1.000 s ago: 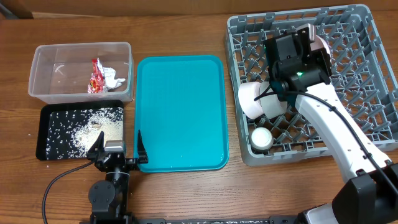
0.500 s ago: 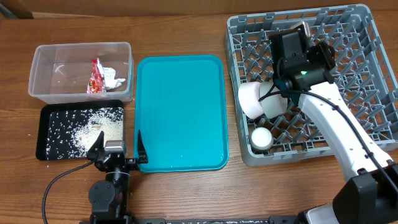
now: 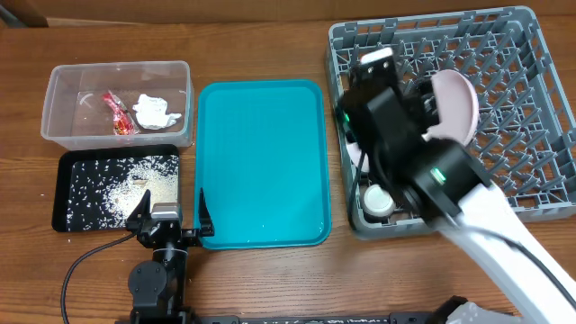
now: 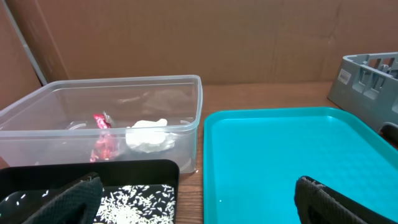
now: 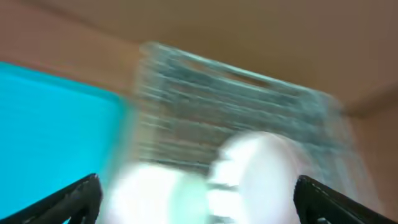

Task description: Sort waste into correct bins and load items into the dishwasher

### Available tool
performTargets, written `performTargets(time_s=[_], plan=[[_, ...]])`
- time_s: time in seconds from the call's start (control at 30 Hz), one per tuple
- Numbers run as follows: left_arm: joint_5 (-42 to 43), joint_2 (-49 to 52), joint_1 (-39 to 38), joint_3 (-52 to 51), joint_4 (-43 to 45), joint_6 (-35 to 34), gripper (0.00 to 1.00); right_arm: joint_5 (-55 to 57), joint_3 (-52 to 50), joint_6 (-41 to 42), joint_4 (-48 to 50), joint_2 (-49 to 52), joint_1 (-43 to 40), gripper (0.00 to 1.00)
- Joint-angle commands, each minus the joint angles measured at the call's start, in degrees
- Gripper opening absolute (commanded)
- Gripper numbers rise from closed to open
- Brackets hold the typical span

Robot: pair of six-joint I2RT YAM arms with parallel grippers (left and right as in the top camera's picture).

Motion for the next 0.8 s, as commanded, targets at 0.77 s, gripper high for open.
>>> performTargets(time_s=[0.77], plan=[[-0.2, -0.6, 0.2, -0.2, 0.2, 0.9, 1.00, -10.9, 0.4, 10.1, -2.1, -21.5, -3.7, 1.00]])
